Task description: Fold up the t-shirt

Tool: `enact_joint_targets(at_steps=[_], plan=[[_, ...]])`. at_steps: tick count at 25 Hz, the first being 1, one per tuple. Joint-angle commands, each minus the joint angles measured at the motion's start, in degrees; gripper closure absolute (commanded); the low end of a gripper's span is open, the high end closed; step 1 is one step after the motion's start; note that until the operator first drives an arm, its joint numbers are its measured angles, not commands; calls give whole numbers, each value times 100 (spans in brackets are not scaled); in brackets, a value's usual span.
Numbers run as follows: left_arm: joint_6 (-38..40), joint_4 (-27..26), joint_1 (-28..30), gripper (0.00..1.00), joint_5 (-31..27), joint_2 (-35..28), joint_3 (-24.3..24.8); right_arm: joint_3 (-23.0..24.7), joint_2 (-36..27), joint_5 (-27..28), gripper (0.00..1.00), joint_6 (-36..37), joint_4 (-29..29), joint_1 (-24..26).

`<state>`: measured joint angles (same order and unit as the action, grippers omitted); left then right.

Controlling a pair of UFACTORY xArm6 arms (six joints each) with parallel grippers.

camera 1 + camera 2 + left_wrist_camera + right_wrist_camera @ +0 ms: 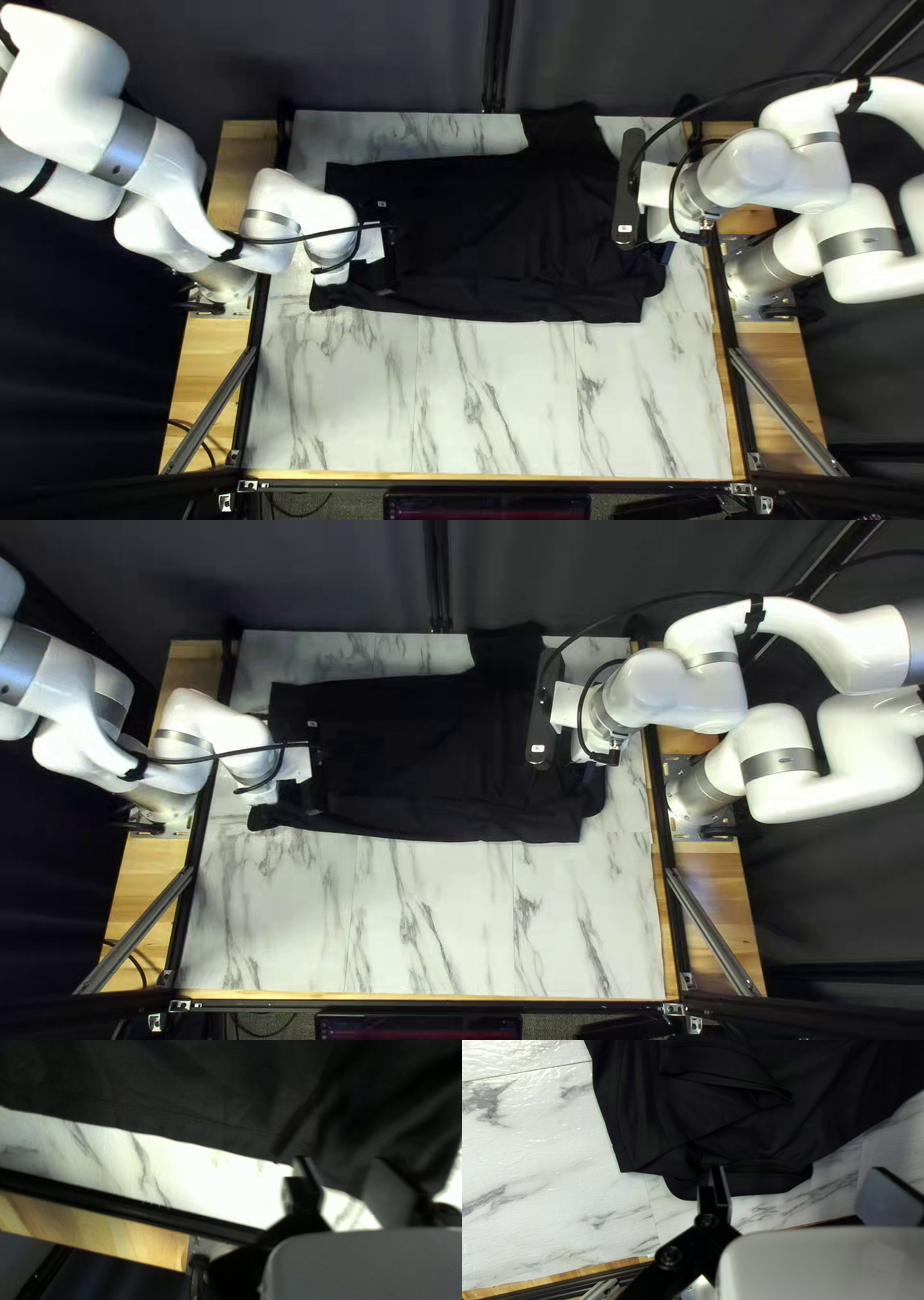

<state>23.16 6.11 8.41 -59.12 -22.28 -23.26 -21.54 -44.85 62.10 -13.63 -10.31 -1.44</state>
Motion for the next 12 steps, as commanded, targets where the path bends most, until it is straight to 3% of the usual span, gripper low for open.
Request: enact_joint_targets(at_steps=[1,7,12], plan=[[-168,31,14,0,347,698,-568,0,0,0,0,0,0,0],[-913,-207,-210,0,1076,1779,-1222,0,0,0,0,0,0,0],[-1554,-548,-401,0,1483,2010,-1187,0,0,0,0,0,0,0]])
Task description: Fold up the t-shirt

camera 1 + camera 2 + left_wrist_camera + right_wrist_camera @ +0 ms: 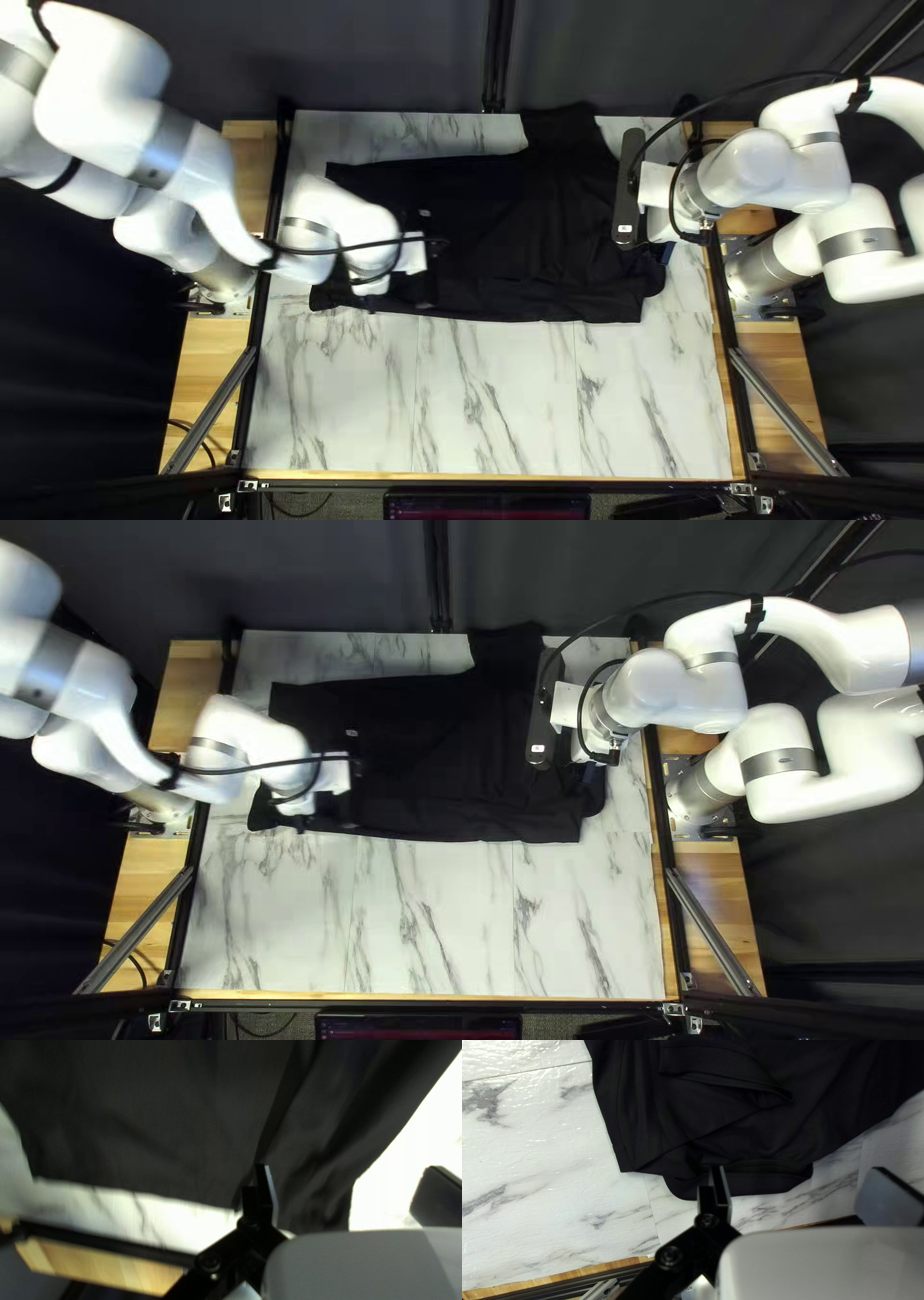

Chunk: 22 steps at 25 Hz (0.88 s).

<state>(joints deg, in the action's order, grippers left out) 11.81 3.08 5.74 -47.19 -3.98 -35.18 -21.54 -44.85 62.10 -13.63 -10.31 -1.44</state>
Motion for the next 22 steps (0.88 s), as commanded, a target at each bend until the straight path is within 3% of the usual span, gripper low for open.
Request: enact_joint_targets(at_steps=[1,3,6,7,8,9,17,22], plan=[[-521,-306,-172,0,351,248,5,0,0,0,0,0,0,0],[-663,-403,-228,2,426,310,27,0,0,0,0,0,0,0],[-754,-485,-257,21,491,334,76,0,0,0,0,0,0,0],[-761,-496,-257,62,497,332,86,0,0,0,0,0,0,0],[-772,-512,-256,91,514,340,100,0,0,0,0,0,0,0],[-777,-521,-255,96,521,340,111,0,0,0,0,0,0,0],[-819,-568,-272,97,556,346,151,0,0,0,0,0,0,0],[-690,-470,-183,96,251,148,23,0,0,0,0,0,0,0]])
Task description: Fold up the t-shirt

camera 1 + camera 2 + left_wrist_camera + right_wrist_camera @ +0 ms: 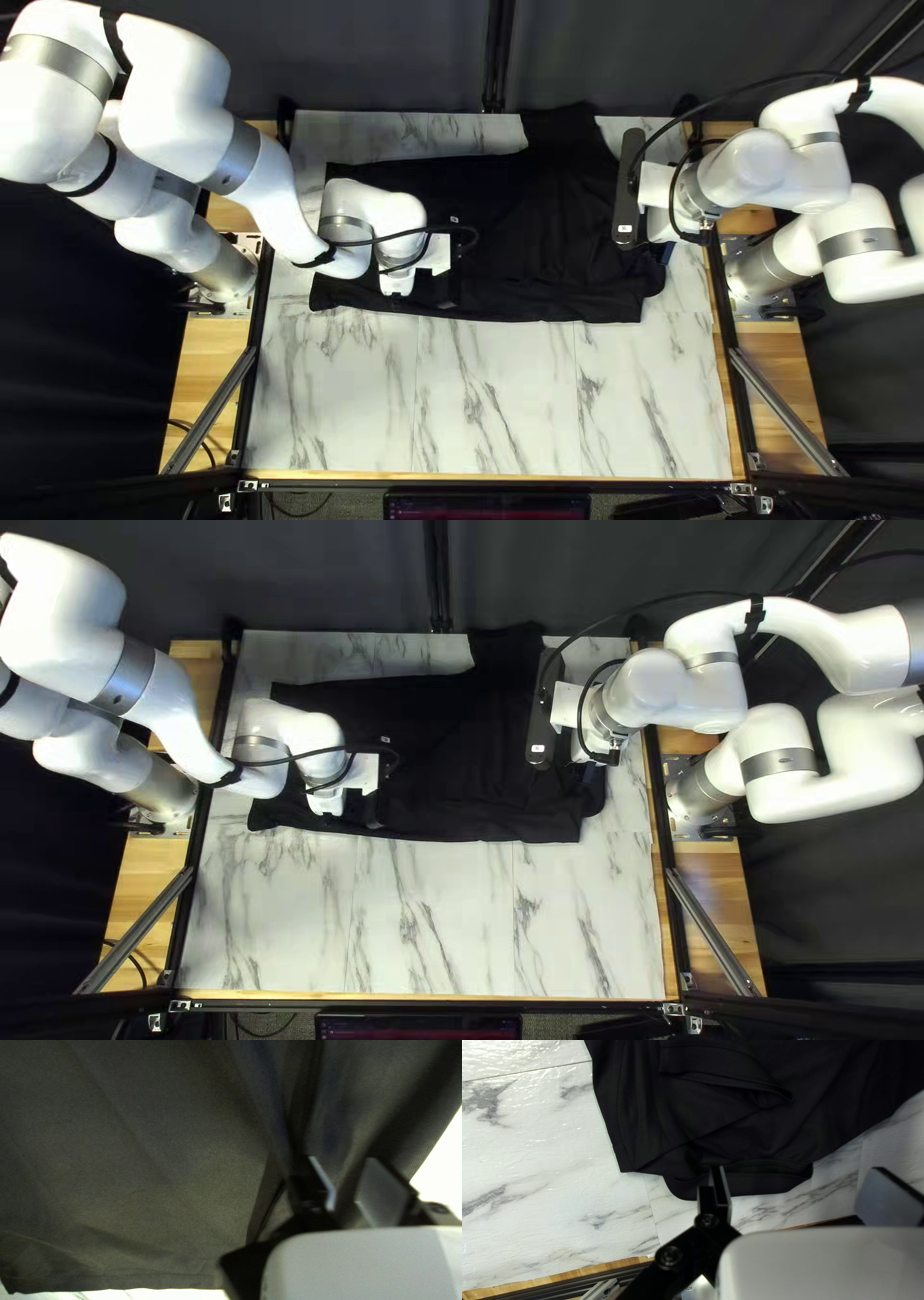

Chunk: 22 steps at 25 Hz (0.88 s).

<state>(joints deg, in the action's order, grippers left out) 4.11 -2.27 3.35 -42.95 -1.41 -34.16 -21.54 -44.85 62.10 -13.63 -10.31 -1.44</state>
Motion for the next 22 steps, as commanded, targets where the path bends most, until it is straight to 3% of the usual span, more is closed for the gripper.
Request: enact_joint_targets(at_steps=[1,4,5,6,7,20,22], plan=[[106,102,70,96,-248,-149,-128,0,0,0,0,0,0,0],[121,169,55,94,-289,-113,-222,0,0,0,0,0,0,0],[121,180,46,58,-279,-87,-235,0,0,0,0,0,0,0],[132,207,16,7,-228,27,-260,0,0,0,0,0,0,0],[149,227,-3,0,-203,112,-285,0,0,0,0,0,0,0],[229,265,-37,1,-204,325,-345,0,0,0,0,0,0,0],[210,251,-45,8,-200,316,-326,0,0,0,0,0,0,0]])
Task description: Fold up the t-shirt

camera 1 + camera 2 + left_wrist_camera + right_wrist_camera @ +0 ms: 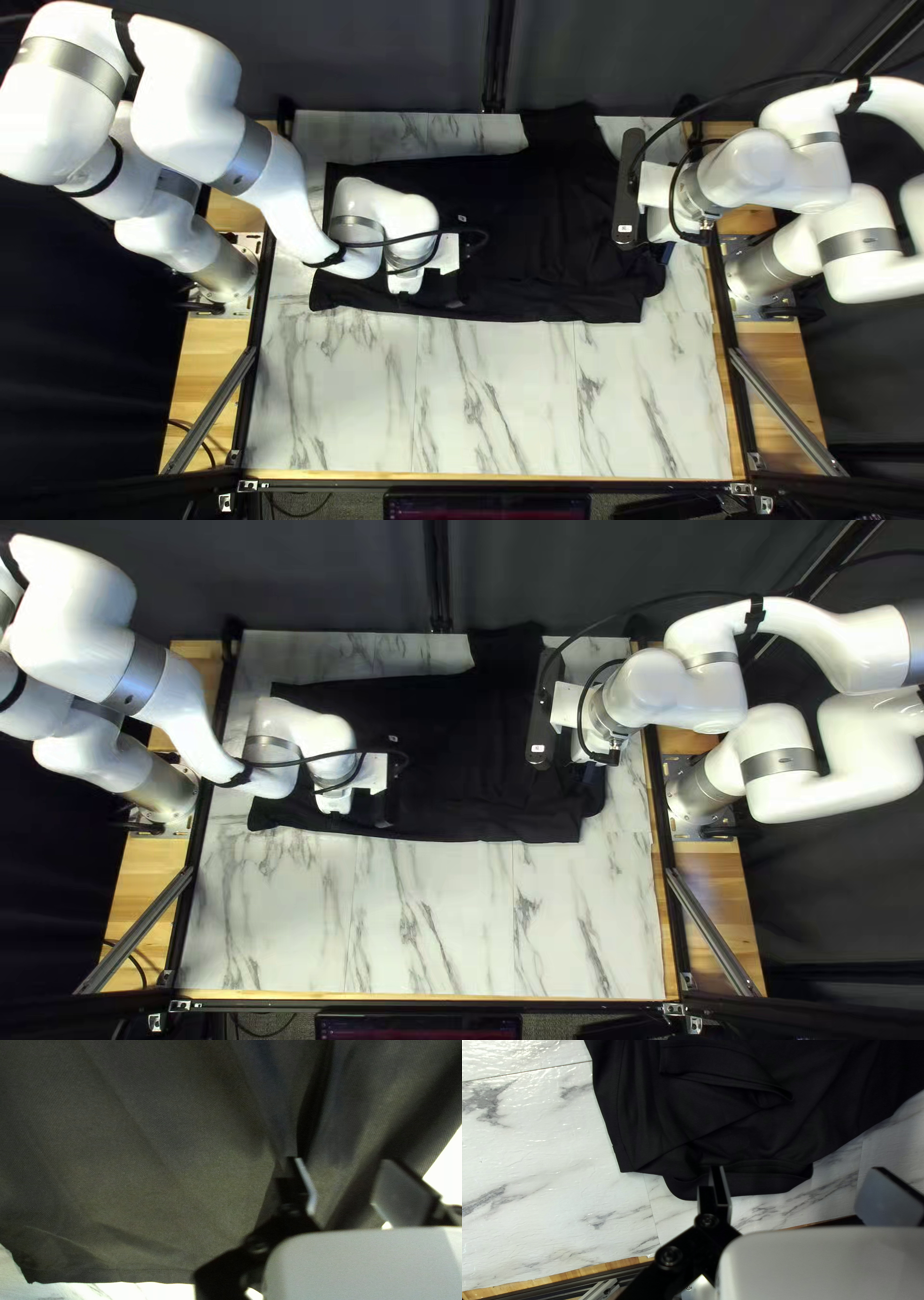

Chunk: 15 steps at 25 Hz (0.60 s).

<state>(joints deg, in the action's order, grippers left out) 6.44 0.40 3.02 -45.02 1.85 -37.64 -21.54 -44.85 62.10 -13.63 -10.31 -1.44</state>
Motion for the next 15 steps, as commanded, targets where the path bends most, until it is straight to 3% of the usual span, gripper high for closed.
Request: enact_joint_targets(at_steps=[1,3,4,6,7,15], plan=[[-37,-22,-18,13,14,-4,26,0,0,0,0,0,0,0],[-54,-33,-28,25,19,0,34,0,0,0,0,0,0,0],[-62,-41,-34,38,25,2,43,0,0,0,0,0,0,0],[-63,-50,-34,83,34,15,44,0,0,0,0,0,0,0],[-63,-51,-34,94,36,31,33,0,0,0,0,0,0,0],[-72,-62,-22,100,26,86,-20,0,0,0,0,0,0,0]])
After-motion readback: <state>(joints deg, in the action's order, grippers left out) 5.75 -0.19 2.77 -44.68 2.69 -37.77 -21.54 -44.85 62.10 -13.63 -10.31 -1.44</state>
